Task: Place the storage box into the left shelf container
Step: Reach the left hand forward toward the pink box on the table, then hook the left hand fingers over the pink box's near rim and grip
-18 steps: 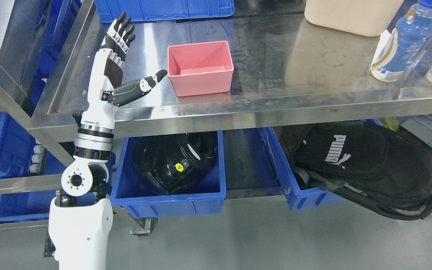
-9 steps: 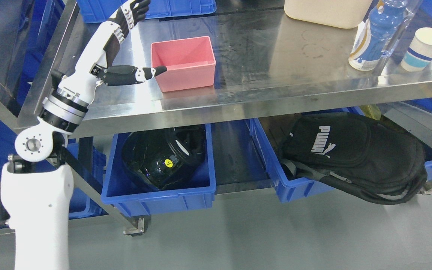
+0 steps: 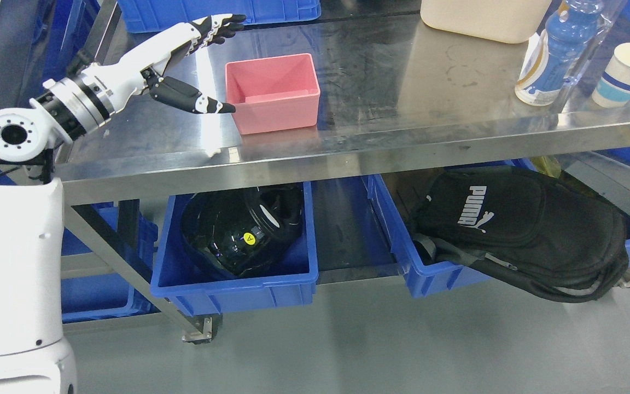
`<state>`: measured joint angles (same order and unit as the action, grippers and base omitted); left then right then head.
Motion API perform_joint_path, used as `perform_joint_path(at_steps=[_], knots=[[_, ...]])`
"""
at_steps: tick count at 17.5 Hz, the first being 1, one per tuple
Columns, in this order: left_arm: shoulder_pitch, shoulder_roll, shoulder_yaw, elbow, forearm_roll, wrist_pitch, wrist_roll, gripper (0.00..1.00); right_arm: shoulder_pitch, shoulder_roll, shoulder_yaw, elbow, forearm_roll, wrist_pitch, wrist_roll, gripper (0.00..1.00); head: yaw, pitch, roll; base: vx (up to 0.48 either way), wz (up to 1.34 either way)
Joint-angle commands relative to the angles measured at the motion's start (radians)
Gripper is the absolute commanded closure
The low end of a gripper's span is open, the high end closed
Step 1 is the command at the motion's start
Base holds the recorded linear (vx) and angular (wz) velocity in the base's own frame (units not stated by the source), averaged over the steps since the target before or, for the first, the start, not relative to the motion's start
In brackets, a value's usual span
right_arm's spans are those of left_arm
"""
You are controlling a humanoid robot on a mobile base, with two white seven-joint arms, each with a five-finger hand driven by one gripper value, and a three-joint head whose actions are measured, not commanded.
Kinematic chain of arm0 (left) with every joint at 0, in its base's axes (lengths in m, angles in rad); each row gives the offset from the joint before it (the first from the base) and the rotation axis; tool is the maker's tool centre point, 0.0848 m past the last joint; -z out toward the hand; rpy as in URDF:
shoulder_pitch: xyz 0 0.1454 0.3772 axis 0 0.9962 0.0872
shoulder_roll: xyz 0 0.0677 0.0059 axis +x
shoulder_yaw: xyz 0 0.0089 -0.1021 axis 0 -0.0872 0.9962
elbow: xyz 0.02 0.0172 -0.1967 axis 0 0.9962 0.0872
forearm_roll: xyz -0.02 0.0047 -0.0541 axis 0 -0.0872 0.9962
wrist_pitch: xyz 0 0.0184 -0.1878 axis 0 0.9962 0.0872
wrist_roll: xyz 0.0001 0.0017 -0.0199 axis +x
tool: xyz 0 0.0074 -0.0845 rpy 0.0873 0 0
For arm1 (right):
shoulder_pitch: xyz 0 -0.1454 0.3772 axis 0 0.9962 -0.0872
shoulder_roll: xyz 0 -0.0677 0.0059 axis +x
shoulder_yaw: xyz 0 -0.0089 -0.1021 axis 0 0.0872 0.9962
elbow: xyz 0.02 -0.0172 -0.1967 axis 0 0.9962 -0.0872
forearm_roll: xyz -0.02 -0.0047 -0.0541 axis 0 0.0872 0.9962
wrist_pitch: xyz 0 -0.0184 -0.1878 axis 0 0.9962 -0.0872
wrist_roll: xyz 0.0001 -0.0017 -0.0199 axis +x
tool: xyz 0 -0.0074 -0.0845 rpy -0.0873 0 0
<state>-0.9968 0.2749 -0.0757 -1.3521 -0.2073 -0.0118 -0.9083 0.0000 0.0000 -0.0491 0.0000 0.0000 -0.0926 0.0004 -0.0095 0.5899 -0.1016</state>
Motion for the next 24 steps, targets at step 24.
perform_joint_path(at_steps=[24], knots=[[-0.169, -0.046, -0.294, 0.237, -0.221, 0.158, -0.208, 0.06, 0.008, -0.017, 0.0, -0.017, -0.003, 0.001, 0.0, 0.0, 0.0, 0.0, 0.0, 0.0, 0.0]])
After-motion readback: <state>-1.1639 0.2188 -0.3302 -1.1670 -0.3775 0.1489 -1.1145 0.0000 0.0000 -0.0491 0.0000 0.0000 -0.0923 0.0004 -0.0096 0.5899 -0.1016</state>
